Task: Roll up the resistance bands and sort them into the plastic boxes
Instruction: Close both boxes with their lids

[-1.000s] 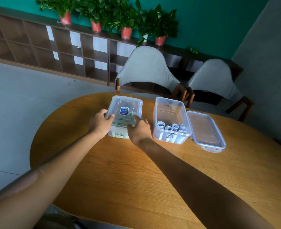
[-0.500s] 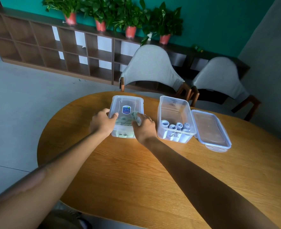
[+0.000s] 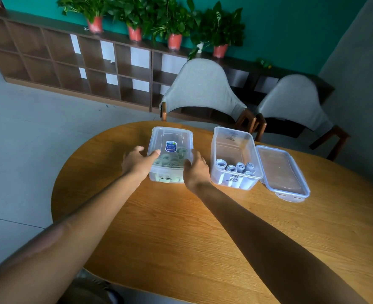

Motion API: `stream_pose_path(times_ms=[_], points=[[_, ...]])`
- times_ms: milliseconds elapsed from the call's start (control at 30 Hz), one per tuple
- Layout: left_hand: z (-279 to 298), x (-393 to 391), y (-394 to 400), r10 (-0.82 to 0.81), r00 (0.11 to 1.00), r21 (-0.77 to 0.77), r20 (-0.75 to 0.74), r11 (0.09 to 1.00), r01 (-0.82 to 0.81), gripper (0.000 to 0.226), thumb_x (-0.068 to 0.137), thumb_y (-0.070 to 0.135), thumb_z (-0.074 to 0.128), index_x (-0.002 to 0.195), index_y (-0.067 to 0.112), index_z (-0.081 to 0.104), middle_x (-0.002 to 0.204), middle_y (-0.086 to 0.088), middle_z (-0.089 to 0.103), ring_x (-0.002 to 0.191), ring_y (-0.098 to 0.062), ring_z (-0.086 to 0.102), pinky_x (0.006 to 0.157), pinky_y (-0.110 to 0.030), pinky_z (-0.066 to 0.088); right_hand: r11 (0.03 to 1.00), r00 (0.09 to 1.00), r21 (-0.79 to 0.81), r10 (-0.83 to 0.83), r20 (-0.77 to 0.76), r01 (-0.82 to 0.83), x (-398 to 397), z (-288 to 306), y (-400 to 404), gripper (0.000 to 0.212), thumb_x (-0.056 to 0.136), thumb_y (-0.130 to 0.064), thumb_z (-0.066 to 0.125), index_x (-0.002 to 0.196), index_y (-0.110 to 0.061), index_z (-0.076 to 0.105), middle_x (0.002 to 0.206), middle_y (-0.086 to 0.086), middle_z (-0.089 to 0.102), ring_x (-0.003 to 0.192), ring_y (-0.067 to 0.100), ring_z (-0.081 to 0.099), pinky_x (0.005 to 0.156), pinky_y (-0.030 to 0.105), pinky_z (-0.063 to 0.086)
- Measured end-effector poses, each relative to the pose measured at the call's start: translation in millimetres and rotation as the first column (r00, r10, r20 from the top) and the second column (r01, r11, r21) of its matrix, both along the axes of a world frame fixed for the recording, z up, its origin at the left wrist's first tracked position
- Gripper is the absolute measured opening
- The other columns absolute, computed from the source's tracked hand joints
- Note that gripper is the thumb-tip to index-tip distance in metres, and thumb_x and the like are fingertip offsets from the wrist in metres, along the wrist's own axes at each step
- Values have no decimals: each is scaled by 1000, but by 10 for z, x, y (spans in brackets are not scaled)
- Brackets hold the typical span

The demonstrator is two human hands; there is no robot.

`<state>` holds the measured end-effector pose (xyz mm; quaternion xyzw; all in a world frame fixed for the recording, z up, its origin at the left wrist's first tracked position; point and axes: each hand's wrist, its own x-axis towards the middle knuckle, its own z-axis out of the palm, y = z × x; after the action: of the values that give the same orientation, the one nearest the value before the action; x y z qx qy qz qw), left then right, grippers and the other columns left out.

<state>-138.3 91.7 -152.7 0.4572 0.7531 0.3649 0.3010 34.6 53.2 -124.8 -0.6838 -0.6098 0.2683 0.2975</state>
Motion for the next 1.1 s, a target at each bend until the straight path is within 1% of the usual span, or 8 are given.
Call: stream_pose_path(times_ms=[100,200,367,500,667,767,967,1100], points=[[-1,-3,34,52,933,-100,357,995,-17,57,79,58,77,103,8,63,114,-10,67,106,-29,64,88,-40,54,953,954,-250,-223,-200,170,-24,-9,106,63,102,-38,46,154,-13,20,145,17,48,126,39,51,106,50,44],[15,-26,41,54,912,-74,407,997,-26,48,76,53,81,87,9,64,102,-8,71,96,-26,68,85,-38,57,900,889,-389,-331,-317,196,-22,32,163,63,97,-43,55,144,-8,31,130,15,57,108,36,60,97,47,51],[78,8,48,18,986,94,163,995,-34,35,80,43,80,94,11,73,92,-3,74,82,-20,69,57,-24,46,933,935,-263,-298,-190,244,-10,-14,160,63,93,-46,63,136,-5,41,135,15,54,115,35,58,95,42,50],[98,32,73,-21,993,137,113,991,6,29,86,38,76,101,14,73,94,-1,74,85,-20,69,63,-26,49,973,973,-94,-218,-81,210,-60,-42,137,53,97,-40,58,133,-2,47,134,16,54,119,34,55,101,40,47],[71,31,106,-22,993,169,119,986,2,32,89,37,73,112,14,73,100,-2,75,87,-21,70,78,-35,58,979,970,-88,-195,-148,183,-77,-34,146,35,100,-33,54,125,-8,56,112,11,66,92,29,62,80,36,54],[104,42,104,-22,993,177,117,984,1,31,90,31,73,114,10,73,102,-1,74,88,-21,69,81,-36,58,981,978,-65,-187,-93,182,-62,-43,162,32,100,-31,54,121,-8,59,108,13,69,91,32,65,81,41,57],[170,97,1,-38,995,210,-93,976,57,28,98,33,62,112,10,73,105,-7,74,78,-14,60,53,-20,38,985,985,-51,-168,-50,165,-72,-30,175,29,101,-26,52,121,-7,60,108,13,69,97,34,66,85,43,58],[159,39,-12,-84,973,150,-216,982,118,30,99,42,55,108,16,68,99,-4,73,76,-16,61,49,-22,35,993,994,-53,-107,-28,105,34,12,162,28,97,-32,54,114,-11,63,96,10,70,85,32,66,74,41,58]])
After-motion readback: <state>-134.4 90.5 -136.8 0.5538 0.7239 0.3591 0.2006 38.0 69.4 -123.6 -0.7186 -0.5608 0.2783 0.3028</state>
